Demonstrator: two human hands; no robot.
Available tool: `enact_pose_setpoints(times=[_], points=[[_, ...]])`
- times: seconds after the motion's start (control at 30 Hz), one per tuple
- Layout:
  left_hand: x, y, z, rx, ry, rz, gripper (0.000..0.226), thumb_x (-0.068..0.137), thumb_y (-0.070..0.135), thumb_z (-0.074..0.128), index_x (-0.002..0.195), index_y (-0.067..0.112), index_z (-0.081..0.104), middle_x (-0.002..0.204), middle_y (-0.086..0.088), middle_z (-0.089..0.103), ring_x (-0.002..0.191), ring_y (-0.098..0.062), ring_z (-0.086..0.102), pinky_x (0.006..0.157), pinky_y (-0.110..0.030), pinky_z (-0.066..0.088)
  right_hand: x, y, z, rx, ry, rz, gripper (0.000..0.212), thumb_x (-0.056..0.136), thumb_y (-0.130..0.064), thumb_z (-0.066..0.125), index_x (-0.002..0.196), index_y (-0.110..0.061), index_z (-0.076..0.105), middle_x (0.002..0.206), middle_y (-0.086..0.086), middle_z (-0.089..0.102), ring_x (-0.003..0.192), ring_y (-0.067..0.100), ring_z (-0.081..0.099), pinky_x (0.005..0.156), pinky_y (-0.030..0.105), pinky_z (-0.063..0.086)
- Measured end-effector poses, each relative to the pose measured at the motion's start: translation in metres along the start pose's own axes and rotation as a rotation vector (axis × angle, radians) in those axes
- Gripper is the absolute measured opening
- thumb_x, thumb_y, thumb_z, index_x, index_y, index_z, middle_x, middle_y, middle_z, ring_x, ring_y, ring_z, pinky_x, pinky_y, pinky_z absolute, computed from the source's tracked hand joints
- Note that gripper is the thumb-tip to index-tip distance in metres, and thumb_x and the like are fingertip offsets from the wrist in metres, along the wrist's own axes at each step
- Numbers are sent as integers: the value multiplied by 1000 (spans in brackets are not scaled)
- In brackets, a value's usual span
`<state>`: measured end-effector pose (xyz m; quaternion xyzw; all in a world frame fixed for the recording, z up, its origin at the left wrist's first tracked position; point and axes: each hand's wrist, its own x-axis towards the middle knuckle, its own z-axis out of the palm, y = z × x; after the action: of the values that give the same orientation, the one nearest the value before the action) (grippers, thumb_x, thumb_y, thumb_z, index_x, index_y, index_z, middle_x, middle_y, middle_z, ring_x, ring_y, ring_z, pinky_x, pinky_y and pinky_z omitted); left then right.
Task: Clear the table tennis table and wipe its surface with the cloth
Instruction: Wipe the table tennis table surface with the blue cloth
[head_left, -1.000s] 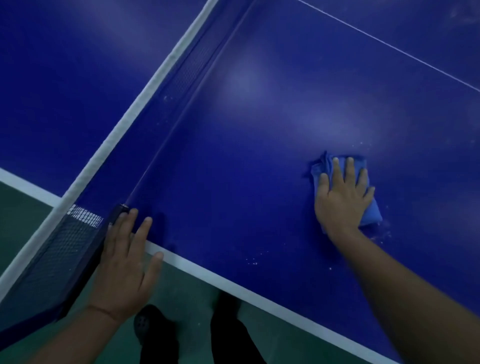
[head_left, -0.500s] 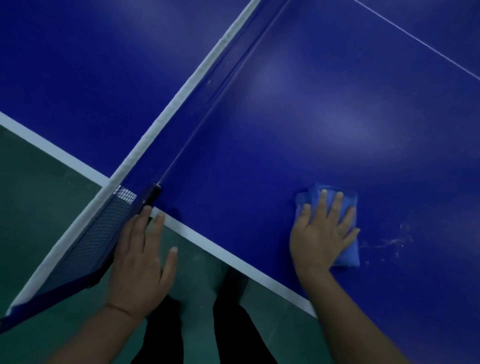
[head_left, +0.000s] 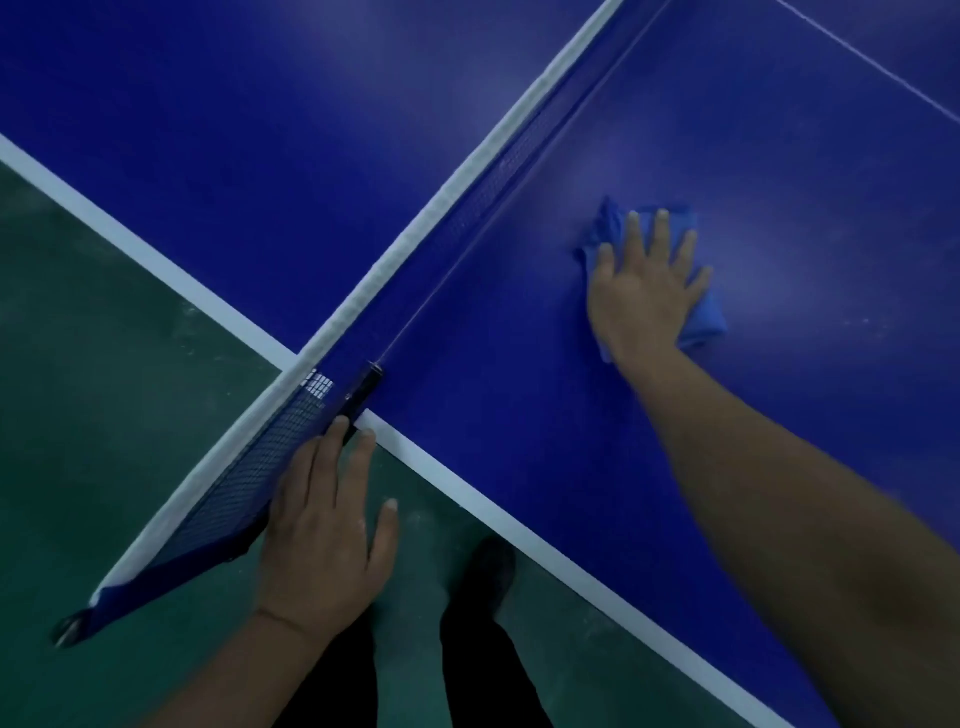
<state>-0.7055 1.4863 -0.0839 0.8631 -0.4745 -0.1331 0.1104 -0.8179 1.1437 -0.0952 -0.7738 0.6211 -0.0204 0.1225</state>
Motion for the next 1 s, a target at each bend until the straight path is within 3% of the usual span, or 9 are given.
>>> enact_pose_setpoints(times=[0.1,0.17,0.23,0.43,0.53,0.73,0.8,0.9,1.0], points=[[-1,1,2,25,-28,-37,64,90,40,40,143,4,45,151,-19,39,132,-41,39,103,-59,40,-49,-46,21,-98,-28,-460,58,101,-48,24,155,-28,30,165,0,21,153,30,11,119,61,10],[-2,1,2,26,-34,-40,65,89,41,40,142,4,47,152,-19,39,133,-41,39,105,-57,38,-103,-35,30,-155,-125,-914,55,101,-48,29,152,-28,38,162,2,29,151,31,18,119,61,13],[-3,1,3,25,-32,-34,65,89,42,40,141,3,48,153,-19,39,133,-40,38,106,-55,37,-89,-7,25,-186,-193,-1124,55,100,-50,33,151,-30,37,161,1,31,150,30,20,119,59,12],[-5,-2,2,-34,-34,-23,64,94,45,37,145,7,42,156,-15,35,138,-35,33,109,-50,30,73,-15,-5,-104,-55,-288,61,102,-51,23,158,-28,20,167,-2,10,153,29,3,121,58,1],[-5,-5,3,-104,-17,-23,64,97,46,33,149,9,38,158,-12,33,142,-33,31,114,-51,30,23,-55,10,-88,-41,-447,60,102,-48,22,157,-23,24,166,2,15,153,29,6,121,59,4],[-6,-15,1,-185,24,53,67,102,51,24,151,7,33,156,-13,36,141,-34,35,116,-49,28,-169,-26,35,-162,-218,-1095,55,102,-51,33,152,-29,37,163,0,27,153,28,14,121,57,10],[-9,-17,-1,-173,49,68,67,102,50,25,150,5,33,155,-15,36,141,-35,36,118,-45,25,-147,-27,36,-170,-149,-1052,56,101,-51,30,151,-29,39,162,-1,29,152,27,17,120,59,15],[-16,-13,-3,-159,106,68,66,102,47,27,146,-1,38,151,-19,40,138,-35,36,117,-45,25,-127,-53,34,-109,-49,-583,57,101,-49,25,153,-27,36,163,1,26,152,29,15,121,58,13],[-26,-13,-1,-145,121,57,66,102,45,27,144,-4,42,150,-21,41,135,-37,38,116,-47,27,-184,-61,51,-151,-124,-868,57,99,-46,30,151,-27,40,163,3,26,152,32,14,121,57,9]])
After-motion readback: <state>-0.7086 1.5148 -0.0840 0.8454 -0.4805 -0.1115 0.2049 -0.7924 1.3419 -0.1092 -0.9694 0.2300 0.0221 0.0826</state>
